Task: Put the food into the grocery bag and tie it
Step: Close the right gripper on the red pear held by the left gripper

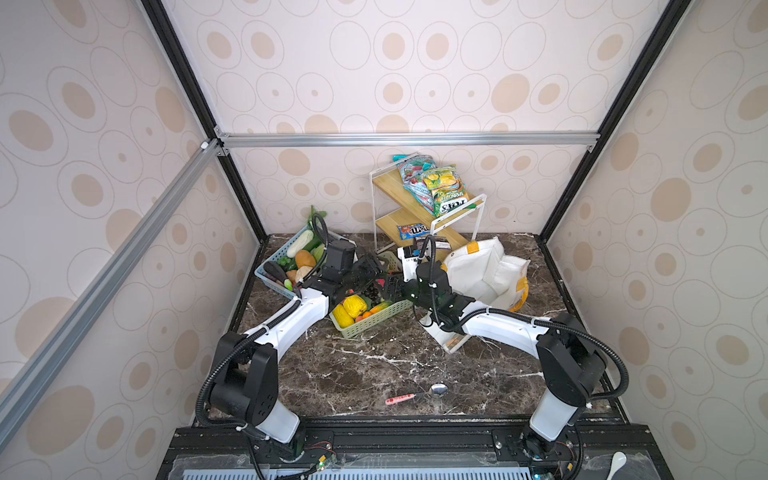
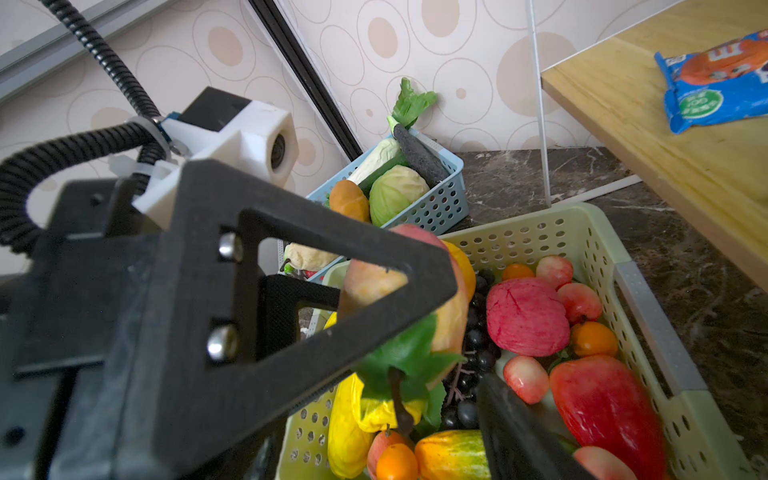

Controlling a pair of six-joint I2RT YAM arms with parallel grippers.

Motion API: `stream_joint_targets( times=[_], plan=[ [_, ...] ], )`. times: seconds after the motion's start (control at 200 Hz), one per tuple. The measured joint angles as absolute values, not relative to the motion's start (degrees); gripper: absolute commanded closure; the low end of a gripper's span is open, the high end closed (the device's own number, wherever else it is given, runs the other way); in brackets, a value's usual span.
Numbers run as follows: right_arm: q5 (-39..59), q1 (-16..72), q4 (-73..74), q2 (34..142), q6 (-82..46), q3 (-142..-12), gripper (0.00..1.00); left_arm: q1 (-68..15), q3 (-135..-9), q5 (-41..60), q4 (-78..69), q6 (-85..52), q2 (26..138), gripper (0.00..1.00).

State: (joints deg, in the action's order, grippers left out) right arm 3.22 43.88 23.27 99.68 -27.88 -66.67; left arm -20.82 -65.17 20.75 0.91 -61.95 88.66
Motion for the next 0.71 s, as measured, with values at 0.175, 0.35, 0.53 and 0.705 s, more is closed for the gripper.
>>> stream_joint_targets(
  times=[0.175,0.35,0.53,0.705],
  plan=[
    [3.11,43.94,23.73,100.88,-28.25,-67.59,0.26,-20.62,-65.17,21.26,0.6,-62.59,88.4,0.34],
    [1.48,43.99,23.59,101.84,-28.25,-67.96,0.26,-20.62,-64.53,21.98,0.01,-63.51,87.99,0.34],
    [0.69,43.97,23.51,102.24,-27.97,-68.82,0.26,-20.6,-64.23,22.44,-0.23,-63.86,86.91,0.34],
    [0.62,43.99,23.2,103.55,-27.16,-70.81,0.26,-20.51,-64.23,22.63,-0.51,-64.18,86.21,0.33]
  ],
)
